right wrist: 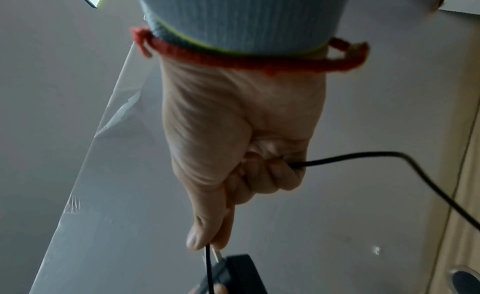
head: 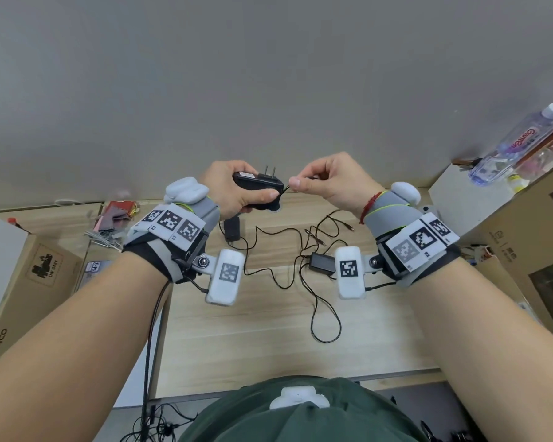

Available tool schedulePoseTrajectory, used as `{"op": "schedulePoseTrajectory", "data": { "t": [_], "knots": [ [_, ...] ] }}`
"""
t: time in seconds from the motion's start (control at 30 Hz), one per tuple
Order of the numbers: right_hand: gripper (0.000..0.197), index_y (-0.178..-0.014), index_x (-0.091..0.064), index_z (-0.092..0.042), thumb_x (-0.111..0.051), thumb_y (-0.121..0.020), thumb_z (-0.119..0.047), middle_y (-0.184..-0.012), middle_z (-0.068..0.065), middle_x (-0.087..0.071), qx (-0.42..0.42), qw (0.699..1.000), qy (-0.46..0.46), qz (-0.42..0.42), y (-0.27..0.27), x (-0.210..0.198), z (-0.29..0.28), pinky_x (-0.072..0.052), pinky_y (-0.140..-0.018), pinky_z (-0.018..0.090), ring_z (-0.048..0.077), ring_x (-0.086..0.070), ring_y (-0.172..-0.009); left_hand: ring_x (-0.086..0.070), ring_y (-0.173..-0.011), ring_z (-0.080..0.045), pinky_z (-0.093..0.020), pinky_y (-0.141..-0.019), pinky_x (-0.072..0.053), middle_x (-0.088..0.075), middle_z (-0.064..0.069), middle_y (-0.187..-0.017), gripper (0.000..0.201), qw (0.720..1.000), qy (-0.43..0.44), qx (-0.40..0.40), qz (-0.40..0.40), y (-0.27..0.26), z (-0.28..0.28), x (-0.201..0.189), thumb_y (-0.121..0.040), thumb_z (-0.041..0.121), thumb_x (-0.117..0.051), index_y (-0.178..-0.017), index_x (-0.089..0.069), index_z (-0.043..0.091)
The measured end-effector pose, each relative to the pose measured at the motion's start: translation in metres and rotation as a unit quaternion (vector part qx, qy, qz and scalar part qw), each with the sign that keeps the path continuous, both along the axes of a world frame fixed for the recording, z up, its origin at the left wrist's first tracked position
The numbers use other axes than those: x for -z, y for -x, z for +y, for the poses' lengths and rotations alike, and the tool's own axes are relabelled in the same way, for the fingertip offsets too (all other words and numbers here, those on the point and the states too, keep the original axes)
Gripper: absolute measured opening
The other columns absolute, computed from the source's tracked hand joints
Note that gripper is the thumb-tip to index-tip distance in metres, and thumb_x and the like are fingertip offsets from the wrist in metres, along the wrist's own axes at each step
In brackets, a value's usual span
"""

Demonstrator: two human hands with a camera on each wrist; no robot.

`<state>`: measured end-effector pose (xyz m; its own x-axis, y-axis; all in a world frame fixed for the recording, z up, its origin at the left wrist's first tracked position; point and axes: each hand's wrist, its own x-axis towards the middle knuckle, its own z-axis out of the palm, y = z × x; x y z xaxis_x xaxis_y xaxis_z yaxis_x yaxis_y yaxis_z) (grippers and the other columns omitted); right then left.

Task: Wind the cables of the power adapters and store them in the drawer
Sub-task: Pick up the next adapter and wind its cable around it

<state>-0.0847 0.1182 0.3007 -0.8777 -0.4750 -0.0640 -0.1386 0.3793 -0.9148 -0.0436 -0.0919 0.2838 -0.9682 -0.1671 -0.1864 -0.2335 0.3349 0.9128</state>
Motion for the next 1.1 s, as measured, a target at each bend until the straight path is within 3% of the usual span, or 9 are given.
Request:
{"op": "schedulePoseTrajectory", "data": {
  "t": [0.13, 0.3, 0.5, 0.57, 0.63, 0.77, 0.87, 1.03, 1.1],
  "knots": [
    [0.019, -0.069, -0.069, -0.015, -0.079, -0.082, -0.025, -0.056, -0.003, -0.048, -0.007, 0.999, 0.006, 0.031, 0.009, -0.011, -0.001, -0.030, -0.050, 0.013, 0.002, -0.034, -0.049, -0.063, -0.060, -0.020, -0.027, -0.051, -0.055, -0.065, -0.004, -0.071, 0.029, 0.998, 0.032, 0.046, 0.003, -0.003, 0.006, -0.001, -0.066, 0.015, -0.089, -0.082, -0.066, 0.016],
    [0.019, -0.070, -0.068, -0.017, -0.080, -0.081, -0.027, -0.069, 0.009, -0.047, 0.007, 0.998, 0.010, 0.054, 0.021, -0.018, -0.003, -0.030, -0.052, 0.018, 0.013, -0.035, -0.060, -0.070, -0.074, -0.038, -0.045, -0.067, -0.061, -0.069, -0.004, -0.075, 0.031, 0.995, 0.029, 0.097, 0.003, -0.005, 0.009, -0.008, -0.064, 0.020, -0.091, -0.084, -0.067, 0.018],
    [0.018, -0.072, -0.067, -0.018, -0.075, -0.086, -0.025, -0.067, 0.005, -0.050, 0.007, 0.999, 0.021, 0.043, 0.030, 0.002, -0.010, -0.035, -0.058, 0.017, 0.009, -0.040, -0.060, -0.060, -0.055, -0.021, -0.029, -0.052, -0.052, -0.064, -0.003, -0.064, 0.029, 0.992, -0.014, 0.121, 0.037, -0.007, 0.017, -0.022, -0.067, 0.012, -0.088, -0.084, -0.065, 0.011],
    [0.020, -0.074, -0.067, -0.016, -0.069, -0.091, -0.025, -0.061, -0.005, -0.053, 0.017, 0.999, 0.035, 0.037, 0.029, 0.014, -0.013, -0.034, -0.056, 0.014, 0.004, -0.041, -0.056, -0.059, -0.049, -0.017, -0.025, -0.047, -0.049, -0.063, -0.002, -0.060, 0.028, 0.992, -0.036, 0.109, 0.050, -0.006, 0.017, -0.024, -0.069, 0.006, -0.086, -0.086, -0.063, 0.008],
    [0.023, -0.076, -0.067, -0.011, -0.063, -0.096, -0.023, -0.049, -0.015, -0.048, 0.027, 0.998, 0.053, 0.019, 0.025, 0.024, -0.016, -0.030, -0.050, 0.011, 0.000, -0.036, -0.046, -0.061, -0.047, -0.016, -0.026, -0.047, -0.050, -0.064, 0.002, -0.057, 0.027, 0.992, -0.053, 0.096, 0.060, -0.005, 0.016, -0.025, -0.071, 0.003, -0.084, -0.085, -0.061, 0.009],
    [0.033, -0.063, -0.062, -0.020, -0.062, -0.095, -0.021, -0.052, -0.006, -0.051, 0.031, 0.998, 0.046, -0.008, 0.015, 0.042, -0.023, -0.030, -0.046, 0.013, 0.001, -0.036, -0.042, -0.059, -0.051, -0.017, -0.027, -0.048, -0.050, -0.065, 0.002, -0.060, 0.026, 0.993, -0.056, 0.058, 0.082, 0.001, 0.012, -0.023, -0.071, 0.008, -0.085, -0.081, -0.061, 0.012],
    [0.026, -0.073, -0.071, -0.023, -0.061, -0.097, -0.025, -0.054, -0.006, -0.053, 0.000, 0.999, 0.032, -0.027, 0.003, 0.050, -0.028, -0.029, -0.046, 0.017, 0.008, -0.035, -0.044, -0.055, -0.050, -0.017, -0.025, -0.046, -0.048, -0.063, -0.007, -0.067, 0.027, 0.993, -0.063, 0.028, 0.097, 0.006, 0.009, -0.023, -0.072, 0.011, -0.086, -0.081, -0.060, 0.012],
    [0.020, -0.081, -0.077, -0.031, -0.063, -0.095, -0.032, -0.048, -0.011, -0.047, -0.039, 0.999, 0.002, -0.013, -0.008, 0.049, -0.037, -0.030, -0.053, 0.025, 0.017, -0.036, -0.055, -0.057, -0.049, -0.012, -0.024, -0.047, -0.051, -0.062, -0.005, -0.071, 0.029, 0.994, -0.046, -0.014, 0.099, 0.013, 0.004, -0.019, -0.070, 0.015, -0.087, -0.081, -0.061, 0.013],
    [0.017, -0.083, -0.078, -0.030, -0.065, -0.094, -0.033, -0.045, -0.011, -0.041, -0.050, 0.999, -0.011, -0.011, -0.009, 0.044, -0.037, -0.028, -0.054, 0.025, 0.014, -0.034, -0.055, -0.058, -0.050, -0.011, -0.025, -0.048, -0.052, -0.063, -0.004, -0.072, 0.030, 0.995, -0.024, -0.024, 0.094, 0.016, -0.002, -0.014, -0.069, 0.018, -0.088, -0.079, -0.061, 0.016]
  ]
}}
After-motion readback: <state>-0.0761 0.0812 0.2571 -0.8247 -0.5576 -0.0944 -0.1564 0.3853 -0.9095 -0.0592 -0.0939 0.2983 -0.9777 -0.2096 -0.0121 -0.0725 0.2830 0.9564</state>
